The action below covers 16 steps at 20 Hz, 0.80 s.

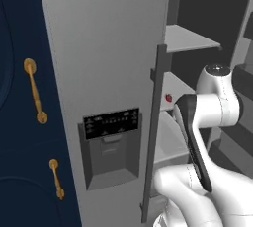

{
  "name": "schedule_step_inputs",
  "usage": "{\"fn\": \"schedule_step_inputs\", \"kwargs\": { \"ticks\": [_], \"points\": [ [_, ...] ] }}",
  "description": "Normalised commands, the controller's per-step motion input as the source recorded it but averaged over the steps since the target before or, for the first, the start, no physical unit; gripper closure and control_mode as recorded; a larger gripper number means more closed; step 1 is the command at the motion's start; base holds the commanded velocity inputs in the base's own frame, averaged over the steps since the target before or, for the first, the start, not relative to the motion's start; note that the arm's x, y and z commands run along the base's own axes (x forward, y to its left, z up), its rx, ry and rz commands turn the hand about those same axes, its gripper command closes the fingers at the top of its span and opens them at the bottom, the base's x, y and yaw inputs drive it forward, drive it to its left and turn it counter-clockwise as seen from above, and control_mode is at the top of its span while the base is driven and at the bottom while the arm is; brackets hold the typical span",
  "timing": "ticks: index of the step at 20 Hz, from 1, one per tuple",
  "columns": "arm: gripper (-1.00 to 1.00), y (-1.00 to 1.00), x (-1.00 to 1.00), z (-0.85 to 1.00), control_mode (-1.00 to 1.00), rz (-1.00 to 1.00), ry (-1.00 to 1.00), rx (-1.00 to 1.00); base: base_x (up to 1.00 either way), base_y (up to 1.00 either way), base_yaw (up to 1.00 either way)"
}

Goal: Take the strawberry from the fridge and place it on top of the pancake, located on the dining counter.

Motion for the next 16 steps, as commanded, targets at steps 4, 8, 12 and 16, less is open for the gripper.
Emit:
{"fn": "schedule_step_inputs", "kwargs": {
  "ticks": [4, 8, 12, 16],
  "points": [
    [-1.00, 0.00, 0.00, 0.00, 1.00, 0.00, 0.00, 0.00, 0.46, -0.05, 0.06],
    [-1.00, 0.00, 0.00, 0.00, 1.00, 0.00, 0.00, 0.00, 0.40, -0.17, 0.06],
    [-1.00, 0.00, 0.00, 0.00, 1.00, 0.00, 0.00, 0.00, 0.44, -0.16, 0.01],
    [-1.00, 0.00, 0.00, 0.00, 1.00, 0.00, 0.00, 0.00, 0.38, -0.13, 0.00]
  ]
}}
